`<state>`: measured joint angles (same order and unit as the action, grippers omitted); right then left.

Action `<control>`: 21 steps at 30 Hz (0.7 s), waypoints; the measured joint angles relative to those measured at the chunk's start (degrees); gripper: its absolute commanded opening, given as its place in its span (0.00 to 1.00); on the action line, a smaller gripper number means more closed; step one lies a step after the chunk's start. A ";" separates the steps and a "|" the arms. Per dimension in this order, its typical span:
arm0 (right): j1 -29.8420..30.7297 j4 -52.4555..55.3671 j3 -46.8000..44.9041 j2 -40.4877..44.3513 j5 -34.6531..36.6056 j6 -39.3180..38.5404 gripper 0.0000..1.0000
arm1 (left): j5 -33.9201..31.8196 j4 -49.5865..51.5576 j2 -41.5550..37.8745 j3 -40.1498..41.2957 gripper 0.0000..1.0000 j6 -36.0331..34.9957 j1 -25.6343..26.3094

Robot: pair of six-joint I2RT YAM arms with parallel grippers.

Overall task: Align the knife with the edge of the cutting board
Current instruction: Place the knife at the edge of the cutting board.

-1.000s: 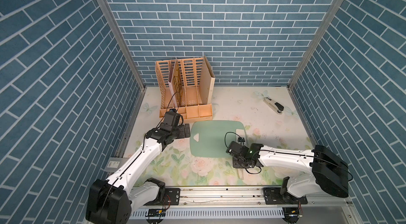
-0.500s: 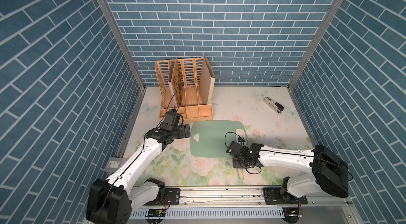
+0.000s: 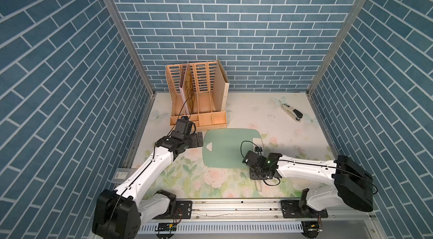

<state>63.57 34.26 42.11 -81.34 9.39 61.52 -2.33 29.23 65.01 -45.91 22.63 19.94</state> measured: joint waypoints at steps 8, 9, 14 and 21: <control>0.00 0.00 0.00 0.00 0.00 -0.02 0.09 | -0.04 -0.02 0.00 0.00 1.00 0.00 0.00; 0.00 -0.02 0.00 0.00 0.02 0.00 0.09 | -0.07 -0.02 0.00 0.00 1.00 0.00 0.00; -0.11 -0.02 0.00 -0.02 -0.04 -0.02 0.09 | -0.07 0.00 0.00 0.00 1.00 0.00 0.00; -0.11 -0.02 0.00 -0.02 -0.02 -0.02 0.11 | -0.07 -0.02 0.00 0.00 1.00 0.00 0.00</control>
<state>63.46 34.24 42.11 -81.36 9.37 61.49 -2.39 29.21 65.01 -45.91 22.63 19.94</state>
